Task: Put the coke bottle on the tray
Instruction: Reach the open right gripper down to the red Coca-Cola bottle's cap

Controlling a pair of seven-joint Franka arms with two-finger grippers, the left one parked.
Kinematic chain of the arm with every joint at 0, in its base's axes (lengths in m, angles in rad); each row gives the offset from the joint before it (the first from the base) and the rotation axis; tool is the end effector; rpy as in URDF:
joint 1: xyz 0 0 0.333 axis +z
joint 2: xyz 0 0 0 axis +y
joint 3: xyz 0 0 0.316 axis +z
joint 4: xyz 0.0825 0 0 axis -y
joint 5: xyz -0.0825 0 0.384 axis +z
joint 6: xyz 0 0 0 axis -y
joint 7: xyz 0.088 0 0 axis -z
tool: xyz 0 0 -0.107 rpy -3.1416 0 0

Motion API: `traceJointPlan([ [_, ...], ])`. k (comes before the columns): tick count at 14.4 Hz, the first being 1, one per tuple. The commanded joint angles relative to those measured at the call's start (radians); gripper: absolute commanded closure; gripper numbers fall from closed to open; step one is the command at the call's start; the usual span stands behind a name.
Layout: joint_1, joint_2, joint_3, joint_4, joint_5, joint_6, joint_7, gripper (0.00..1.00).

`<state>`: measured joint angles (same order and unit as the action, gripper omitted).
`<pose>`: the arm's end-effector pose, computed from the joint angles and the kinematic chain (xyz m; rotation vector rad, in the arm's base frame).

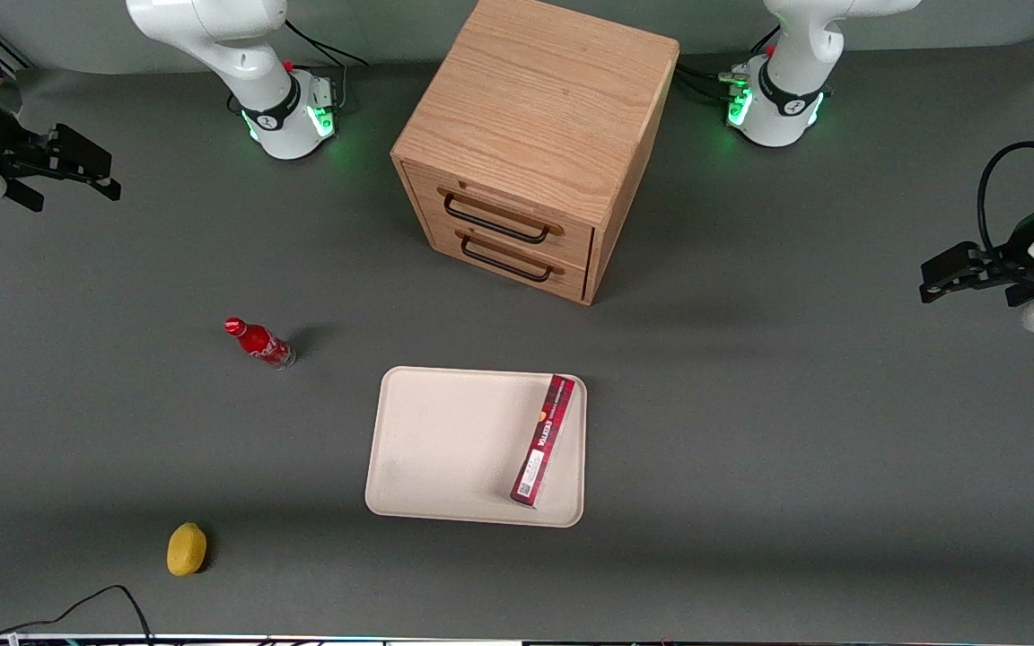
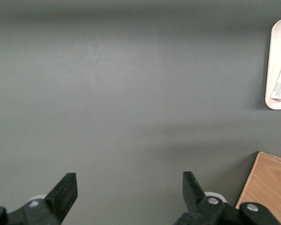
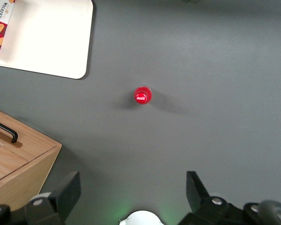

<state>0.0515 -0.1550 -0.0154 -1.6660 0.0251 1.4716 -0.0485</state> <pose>0.4944 0.0201 0.6529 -3.1104 -0.1351 0.0611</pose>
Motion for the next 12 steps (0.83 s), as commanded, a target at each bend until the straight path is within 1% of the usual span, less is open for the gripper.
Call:
traceJointPlan([
  [1, -0.001, 0.031, 0.008, 0.042, 0.006, -0.028, 0.027, 0.0],
  [3, 0.005, 0.043, 0.009, 0.046, 0.0, -0.028, 0.033, 0.0],
  [5, 0.011, 0.077, 0.014, 0.036, -0.007, -0.028, 0.12, 0.0],
  [7, 0.016, 0.126, 0.031, 0.013, -0.019, 0.005, 0.125, 0.0],
  [8, 0.018, 0.149, 0.031, -0.026, -0.02, 0.057, 0.125, 0.0],
  [10, 0.015, 0.15, 0.04, -0.172, -0.02, 0.232, 0.122, 0.0],
  [12, 0.008, 0.155, 0.04, -0.295, -0.022, 0.398, 0.079, 0.0],
])
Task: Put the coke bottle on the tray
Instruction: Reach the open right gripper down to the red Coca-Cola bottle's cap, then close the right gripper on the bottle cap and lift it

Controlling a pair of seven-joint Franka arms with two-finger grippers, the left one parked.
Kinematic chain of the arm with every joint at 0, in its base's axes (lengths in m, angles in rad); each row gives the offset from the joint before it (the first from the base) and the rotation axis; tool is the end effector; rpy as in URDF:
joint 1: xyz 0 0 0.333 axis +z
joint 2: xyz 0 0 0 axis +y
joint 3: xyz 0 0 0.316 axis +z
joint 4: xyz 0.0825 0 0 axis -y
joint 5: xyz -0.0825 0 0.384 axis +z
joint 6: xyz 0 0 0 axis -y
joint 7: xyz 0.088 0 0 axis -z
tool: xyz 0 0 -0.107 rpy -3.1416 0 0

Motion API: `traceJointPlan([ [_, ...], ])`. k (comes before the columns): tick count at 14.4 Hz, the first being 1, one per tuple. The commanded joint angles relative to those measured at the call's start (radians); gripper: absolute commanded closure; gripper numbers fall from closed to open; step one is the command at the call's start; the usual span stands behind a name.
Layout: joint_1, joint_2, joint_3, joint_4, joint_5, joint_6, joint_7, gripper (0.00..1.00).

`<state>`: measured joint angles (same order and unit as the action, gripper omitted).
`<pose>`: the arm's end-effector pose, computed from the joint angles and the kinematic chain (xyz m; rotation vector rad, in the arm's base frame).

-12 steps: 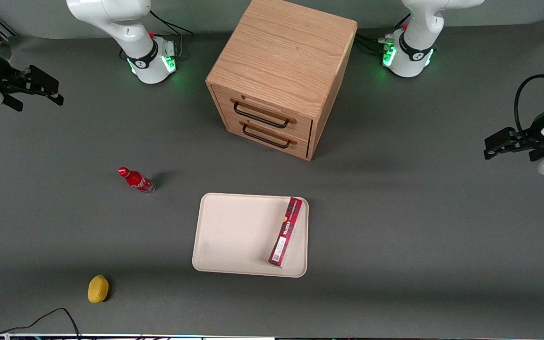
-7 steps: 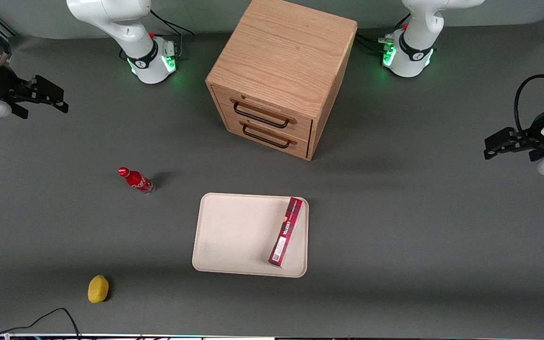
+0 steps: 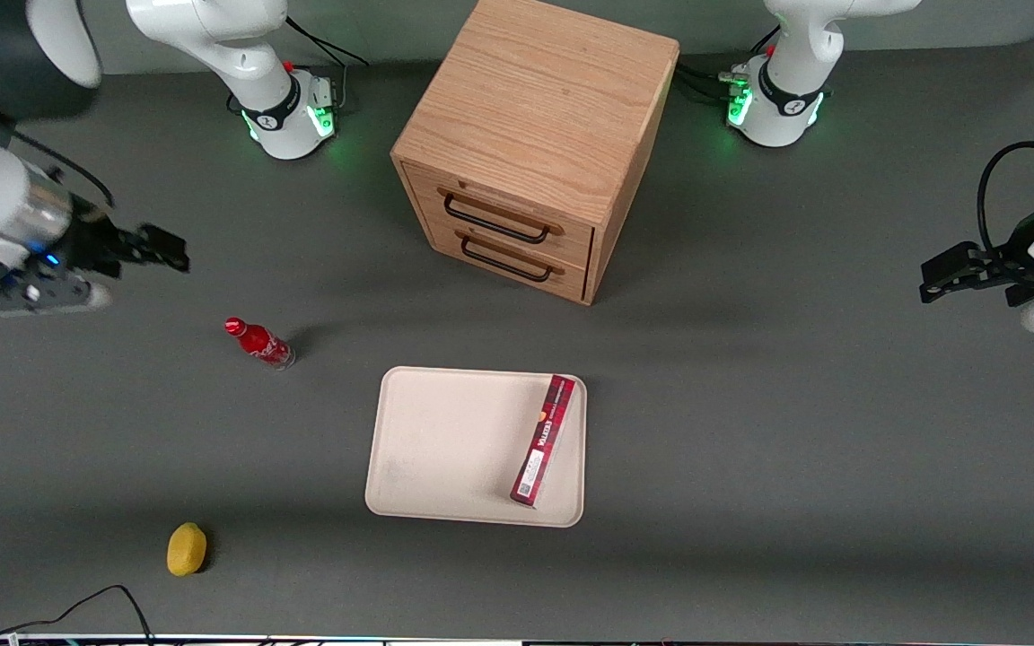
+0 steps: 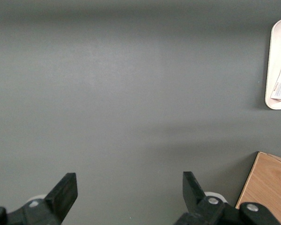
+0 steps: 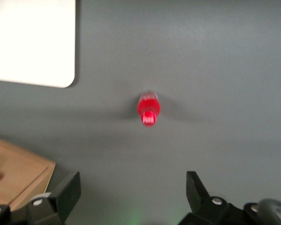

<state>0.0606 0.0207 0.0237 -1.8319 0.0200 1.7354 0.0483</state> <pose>0.5536 0.0485 0.5032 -3.1236 -0.0493 0.1849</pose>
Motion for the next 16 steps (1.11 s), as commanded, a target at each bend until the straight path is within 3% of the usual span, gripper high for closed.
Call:
traceJointPlan([
  [1, -0.005, -0.019, 0.001, -0.197, -0.017, 0.226, -0.027, 0.0],
  [4, -0.007, -0.013, 0.001, -0.393, -0.028, 0.499, -0.034, 0.0],
  [9, -0.013, 0.019, -0.001, -0.463, -0.046, 0.613, -0.045, 0.02],
  [11, -0.013, 0.034, -0.001, -0.466, -0.048, 0.628, -0.045, 0.1],
  [13, -0.012, 0.038, -0.001, -0.466, -0.048, 0.633, -0.045, 0.33],
  [16, -0.012, 0.03, -0.001, -0.466, -0.048, 0.628, -0.045, 1.0],
])
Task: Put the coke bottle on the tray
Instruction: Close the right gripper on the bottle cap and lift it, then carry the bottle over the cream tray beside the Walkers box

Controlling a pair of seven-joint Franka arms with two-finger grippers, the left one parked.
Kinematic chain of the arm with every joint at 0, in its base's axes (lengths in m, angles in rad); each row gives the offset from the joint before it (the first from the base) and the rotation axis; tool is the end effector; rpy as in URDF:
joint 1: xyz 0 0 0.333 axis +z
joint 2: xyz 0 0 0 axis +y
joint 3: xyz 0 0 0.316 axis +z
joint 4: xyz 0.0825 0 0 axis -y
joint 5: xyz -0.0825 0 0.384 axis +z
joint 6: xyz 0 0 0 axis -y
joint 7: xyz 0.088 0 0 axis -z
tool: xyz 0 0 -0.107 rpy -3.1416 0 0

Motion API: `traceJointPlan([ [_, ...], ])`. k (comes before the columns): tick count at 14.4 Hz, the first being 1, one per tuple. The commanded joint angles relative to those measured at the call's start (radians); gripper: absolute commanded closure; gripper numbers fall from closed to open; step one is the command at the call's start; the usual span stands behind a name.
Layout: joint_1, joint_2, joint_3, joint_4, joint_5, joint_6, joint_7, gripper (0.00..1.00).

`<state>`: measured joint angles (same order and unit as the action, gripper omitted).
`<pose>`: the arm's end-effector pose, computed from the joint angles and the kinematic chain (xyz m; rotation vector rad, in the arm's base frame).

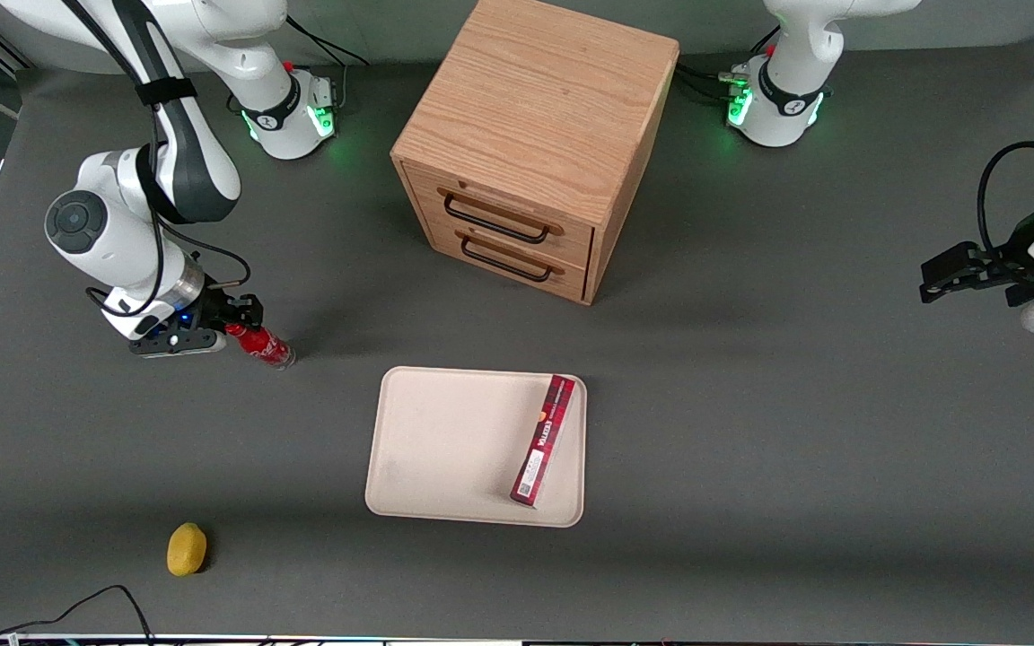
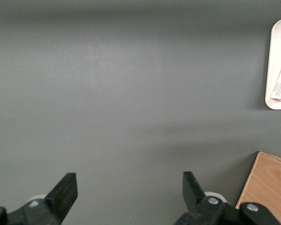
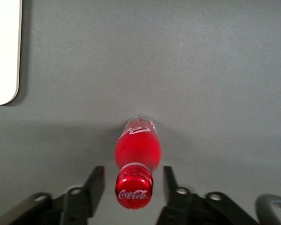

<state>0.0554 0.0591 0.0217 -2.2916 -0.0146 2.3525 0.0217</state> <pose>0.5187 0.0399 0.3254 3.1309 0.1028 0.0036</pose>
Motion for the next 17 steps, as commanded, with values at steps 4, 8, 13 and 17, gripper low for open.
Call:
traceJointPlan([
  [4, -0.006, -0.079, -0.005, 0.035, -0.013, -0.125, -0.032, 1.0],
  [8, -0.006, -0.082, -0.006, 0.352, -0.013, -0.543, -0.028, 1.0],
  [13, 0.007, 0.133, -0.006, 1.0, -0.008, -1.072, -0.011, 1.0],
  [17, 0.046, 0.349, 0.003, 1.264, -0.008, -1.152, 0.119, 1.0],
])
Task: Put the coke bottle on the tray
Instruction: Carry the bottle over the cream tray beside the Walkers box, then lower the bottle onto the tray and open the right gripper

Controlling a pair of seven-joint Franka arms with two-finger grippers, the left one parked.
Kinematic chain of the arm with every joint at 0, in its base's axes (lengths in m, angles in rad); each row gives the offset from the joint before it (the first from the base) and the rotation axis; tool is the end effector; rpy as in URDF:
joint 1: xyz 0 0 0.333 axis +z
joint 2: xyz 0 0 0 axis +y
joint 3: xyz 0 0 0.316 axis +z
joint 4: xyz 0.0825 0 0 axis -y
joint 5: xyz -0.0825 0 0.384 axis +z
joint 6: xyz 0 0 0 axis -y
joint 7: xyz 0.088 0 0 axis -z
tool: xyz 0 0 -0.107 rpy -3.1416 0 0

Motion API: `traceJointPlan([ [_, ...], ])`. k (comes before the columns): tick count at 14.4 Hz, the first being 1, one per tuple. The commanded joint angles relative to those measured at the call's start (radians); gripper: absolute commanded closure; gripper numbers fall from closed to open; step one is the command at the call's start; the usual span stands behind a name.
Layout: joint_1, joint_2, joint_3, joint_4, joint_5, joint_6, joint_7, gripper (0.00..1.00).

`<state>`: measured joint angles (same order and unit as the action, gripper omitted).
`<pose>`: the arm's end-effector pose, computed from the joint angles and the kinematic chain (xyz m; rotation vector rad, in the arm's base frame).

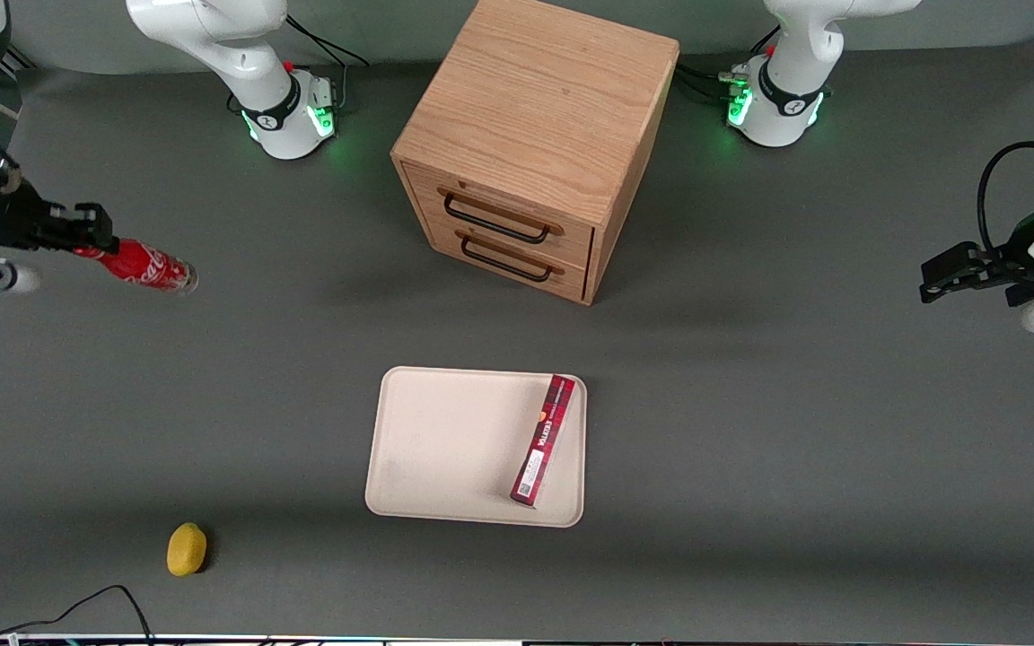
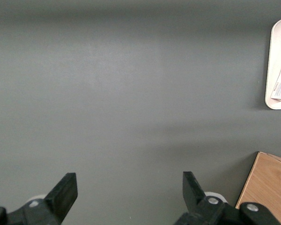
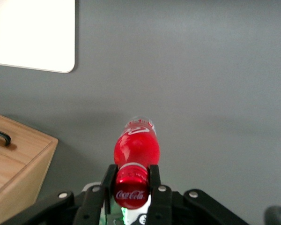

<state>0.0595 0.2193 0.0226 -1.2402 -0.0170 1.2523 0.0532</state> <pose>0.5842 0.0441 0.6253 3.0992 0.0391 -0.3202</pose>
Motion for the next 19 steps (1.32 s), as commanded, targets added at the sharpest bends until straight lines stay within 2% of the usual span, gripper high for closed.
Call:
traceJointPlan([
  [1, 0.078, 0.233, -0.004, 0.255, -0.006, -0.015, 0.135, 1.0],
  [5, 0.209, 0.441, -0.007, 0.352, 0.0, 0.189, 0.365, 1.0],
  [10, 0.263, 0.645, 0.002, 0.35, 0.0, 0.536, 0.467, 1.0],
  [12, 0.269, 0.679, 0.002, 0.349, 0.0, 0.597, 0.467, 1.0],
  [16, 0.282, 0.707, 0.002, 0.346, 0.0, 0.625, 0.475, 1.0],
  [17, 0.286, 0.71, 0.002, 0.344, -0.001, 0.625, 0.484, 0.97],
  [18, 0.284, 0.709, 0.002, 0.34, 0.0, 0.625, 0.494, 0.58],
  [19, 0.284, 0.704, 0.002, 0.331, -0.004, 0.625, 0.496, 0.01],
])
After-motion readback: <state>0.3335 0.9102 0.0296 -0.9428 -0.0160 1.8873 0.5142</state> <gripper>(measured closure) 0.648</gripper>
